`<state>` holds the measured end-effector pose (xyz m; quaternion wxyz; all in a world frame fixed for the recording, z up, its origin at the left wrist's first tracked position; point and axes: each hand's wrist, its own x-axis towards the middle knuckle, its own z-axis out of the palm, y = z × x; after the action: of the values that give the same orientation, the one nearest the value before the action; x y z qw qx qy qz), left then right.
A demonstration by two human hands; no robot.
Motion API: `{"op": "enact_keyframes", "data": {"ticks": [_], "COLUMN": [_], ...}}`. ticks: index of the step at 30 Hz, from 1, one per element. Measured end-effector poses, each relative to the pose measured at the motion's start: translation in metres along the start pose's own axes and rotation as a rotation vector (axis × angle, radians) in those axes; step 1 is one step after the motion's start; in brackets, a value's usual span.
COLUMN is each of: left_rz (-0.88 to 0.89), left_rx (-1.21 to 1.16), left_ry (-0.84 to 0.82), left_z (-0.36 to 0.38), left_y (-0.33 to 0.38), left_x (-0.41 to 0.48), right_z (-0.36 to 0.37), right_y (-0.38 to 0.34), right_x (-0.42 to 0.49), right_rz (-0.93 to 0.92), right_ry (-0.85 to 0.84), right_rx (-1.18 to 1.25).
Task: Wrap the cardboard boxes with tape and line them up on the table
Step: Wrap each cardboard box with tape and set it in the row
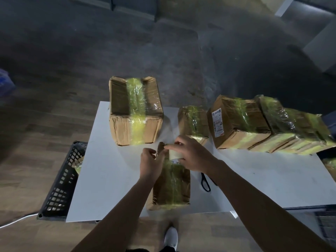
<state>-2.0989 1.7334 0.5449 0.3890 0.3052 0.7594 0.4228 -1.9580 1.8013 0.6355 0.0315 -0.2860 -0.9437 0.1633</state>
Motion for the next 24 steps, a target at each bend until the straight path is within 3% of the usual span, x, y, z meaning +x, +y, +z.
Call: {"op": "enact_keyframes", "data": {"ticks": [5, 12, 15, 17, 18, 20, 24], "left_rz": [-0.003, 0.040, 0.527, 0.921, 1.015, 0.969, 0.789], "left_rx": [0.139, 0.251, 0.591, 0.710, 0.708, 0.716, 0.968], "left_ry": [0.012, 0.060, 0.173, 0.147, 0.097, -0.044, -0.266], "left_z": [-0.003, -0.003, -0.003, 0.000, 0.000, 0.002, -0.005], "left_y": [-0.005, 0.004, 0.014, 0.017, 0.015, 0.007, -0.008], "left_x": [0.003, -0.003, -0.012, -0.020, -0.026, -0.036, -0.038], "right_z": [-0.004, -0.022, -0.018, -0.014, -0.011, -0.009, -0.002], "right_y": [0.018, 0.032, 0.028, 0.029, 0.030, 0.035, 0.038], "right_x": [-0.021, -0.038, -0.036, -0.033, -0.033, -0.033, -0.040], "right_rz": [0.094, 0.052, 0.046, 0.049, 0.045, 0.056, 0.094], "right_ry": [-0.087, -0.036, -0.020, -0.015, -0.009, 0.004, 0.016], "right_rx": [0.173, -0.045, -0.094, -0.121, -0.124, -0.071, 0.214]}}
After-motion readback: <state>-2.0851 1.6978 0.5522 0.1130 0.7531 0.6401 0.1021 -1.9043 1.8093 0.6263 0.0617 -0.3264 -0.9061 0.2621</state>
